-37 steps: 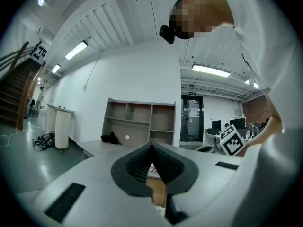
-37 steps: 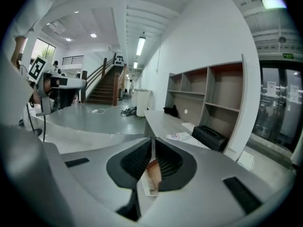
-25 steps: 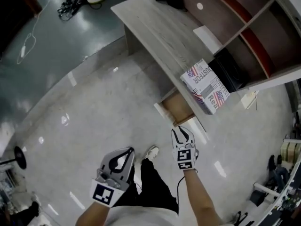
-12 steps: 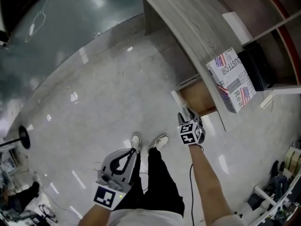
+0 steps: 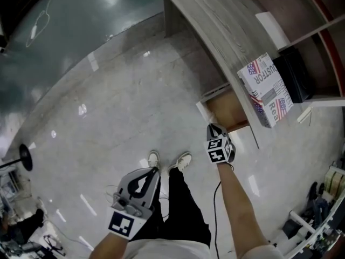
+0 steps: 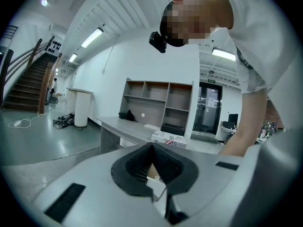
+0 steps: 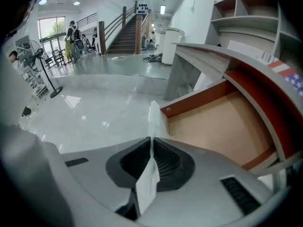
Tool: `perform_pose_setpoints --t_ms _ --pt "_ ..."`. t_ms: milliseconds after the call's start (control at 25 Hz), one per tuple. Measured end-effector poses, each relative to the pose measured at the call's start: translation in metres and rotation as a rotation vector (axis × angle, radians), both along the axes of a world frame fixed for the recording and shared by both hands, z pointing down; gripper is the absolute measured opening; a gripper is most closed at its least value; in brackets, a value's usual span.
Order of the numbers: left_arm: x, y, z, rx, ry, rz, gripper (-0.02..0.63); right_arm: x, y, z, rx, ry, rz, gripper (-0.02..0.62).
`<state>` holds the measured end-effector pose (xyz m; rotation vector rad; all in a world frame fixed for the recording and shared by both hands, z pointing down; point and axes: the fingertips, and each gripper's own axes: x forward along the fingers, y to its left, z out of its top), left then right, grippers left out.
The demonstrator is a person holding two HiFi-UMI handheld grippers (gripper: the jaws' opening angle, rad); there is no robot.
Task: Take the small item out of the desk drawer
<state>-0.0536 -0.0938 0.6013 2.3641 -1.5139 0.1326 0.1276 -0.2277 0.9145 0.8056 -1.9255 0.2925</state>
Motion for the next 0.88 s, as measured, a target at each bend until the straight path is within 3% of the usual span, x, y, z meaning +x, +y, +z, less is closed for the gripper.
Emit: perform_pose_setpoints --t_ms 440,600,880 --pt "-0.011 0.000 -0.040 0.076 0.010 0.017 0.017 0.002 0.002 -0.072 0.067 -0.074 0.095 0.028" --pt "-0.011 -0.004 -0.070 0.106 0.002 0.045 0.017 0.004 0.004 -0.122 0.099 -0.153 0.170 0.026" --pt "-0.013 -0.023 -0.121 0.210 -0.001 0.088 0.017 0.011 -0.007 -0.227 0.235 -0.311 0.262 0.026"
